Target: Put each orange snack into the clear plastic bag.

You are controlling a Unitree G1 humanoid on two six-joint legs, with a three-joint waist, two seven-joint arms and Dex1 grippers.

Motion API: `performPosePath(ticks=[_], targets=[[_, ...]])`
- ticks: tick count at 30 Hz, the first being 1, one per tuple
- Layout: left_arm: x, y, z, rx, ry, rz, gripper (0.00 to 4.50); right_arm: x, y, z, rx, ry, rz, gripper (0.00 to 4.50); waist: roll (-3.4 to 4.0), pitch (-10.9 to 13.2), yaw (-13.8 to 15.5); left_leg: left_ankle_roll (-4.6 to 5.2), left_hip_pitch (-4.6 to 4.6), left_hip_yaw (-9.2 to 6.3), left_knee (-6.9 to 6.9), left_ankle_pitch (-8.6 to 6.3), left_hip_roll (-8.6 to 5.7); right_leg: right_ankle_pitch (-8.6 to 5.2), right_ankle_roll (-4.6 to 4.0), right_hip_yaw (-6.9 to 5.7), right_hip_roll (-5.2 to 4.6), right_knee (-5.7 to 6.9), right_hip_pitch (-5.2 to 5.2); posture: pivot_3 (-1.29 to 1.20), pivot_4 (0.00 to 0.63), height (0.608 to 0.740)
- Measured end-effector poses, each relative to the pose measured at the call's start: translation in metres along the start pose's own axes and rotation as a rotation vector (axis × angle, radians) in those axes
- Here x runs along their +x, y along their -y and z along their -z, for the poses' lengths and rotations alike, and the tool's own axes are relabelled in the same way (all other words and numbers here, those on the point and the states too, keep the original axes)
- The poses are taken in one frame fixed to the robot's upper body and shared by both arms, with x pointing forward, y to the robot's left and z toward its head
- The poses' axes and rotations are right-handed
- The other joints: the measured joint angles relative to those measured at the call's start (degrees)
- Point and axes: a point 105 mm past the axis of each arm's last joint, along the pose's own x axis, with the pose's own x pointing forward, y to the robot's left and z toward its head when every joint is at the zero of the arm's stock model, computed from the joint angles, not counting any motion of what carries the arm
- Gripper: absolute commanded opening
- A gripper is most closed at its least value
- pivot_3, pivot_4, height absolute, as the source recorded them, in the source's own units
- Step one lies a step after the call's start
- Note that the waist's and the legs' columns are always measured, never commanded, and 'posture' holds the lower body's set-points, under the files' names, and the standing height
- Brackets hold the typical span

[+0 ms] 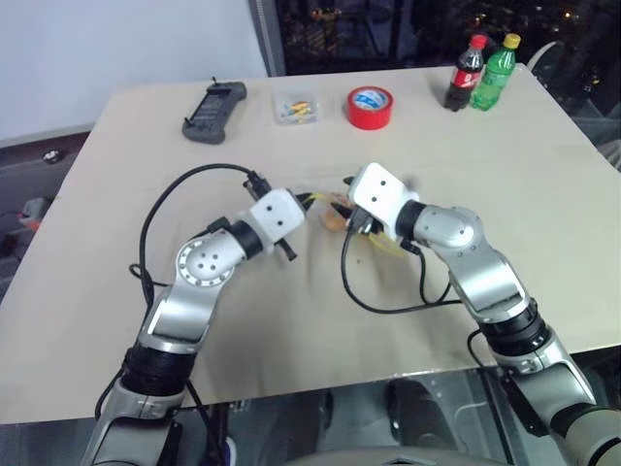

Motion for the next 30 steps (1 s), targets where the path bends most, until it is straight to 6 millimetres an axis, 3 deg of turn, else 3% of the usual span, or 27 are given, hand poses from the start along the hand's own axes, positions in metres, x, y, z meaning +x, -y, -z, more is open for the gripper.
performPosePath(ticks=[2,4,27,30], targets=[[0.000,0.000,0.000,-0.001,-0.001,-0.001,0.00,0.000,-0.003,0.003,0.015,-0.012,-0.014,1.26,0.00,0.0,0.0,0.00,0.00,0.00,0.00,0.00,0.00,0.00,0.00,0.00,0.00,0.01,0.00,0.00,0.150,0.740],[-0.001,0.000,0.001,-0.003,-0.004,-0.002,0.00,0.000,-0.005,0.005,0.018,-0.019,-0.024,0.31,0.00,0.0,0.0,0.00,0.00,0.01,0.00,0.00,0.00,0.00,0.00,0.01,0.00,0.01,0.00,0.00,0.150,0.740],[-0.004,0.001,0.004,-0.009,-0.013,-0.008,0.00,0.000,-0.016,0.003,-0.004,-0.003,-0.096,0.31,0.00,0.0,0.0,0.00,0.01,0.00,0.03,0.00,0.00,0.00,0.00,0.01,0.00,0.05,0.00,0.00,0.150,0.740],[-0.004,0.001,0.004,-0.012,-0.016,-0.008,0.00,0.000,-0.017,0.002,-0.007,0.006,-0.105,1.71,0.00,0.0,0.0,0.00,0.01,0.00,0.04,0.00,0.01,0.00,0.00,0.01,0.00,0.05,0.00,0.00,0.150,0.740]])
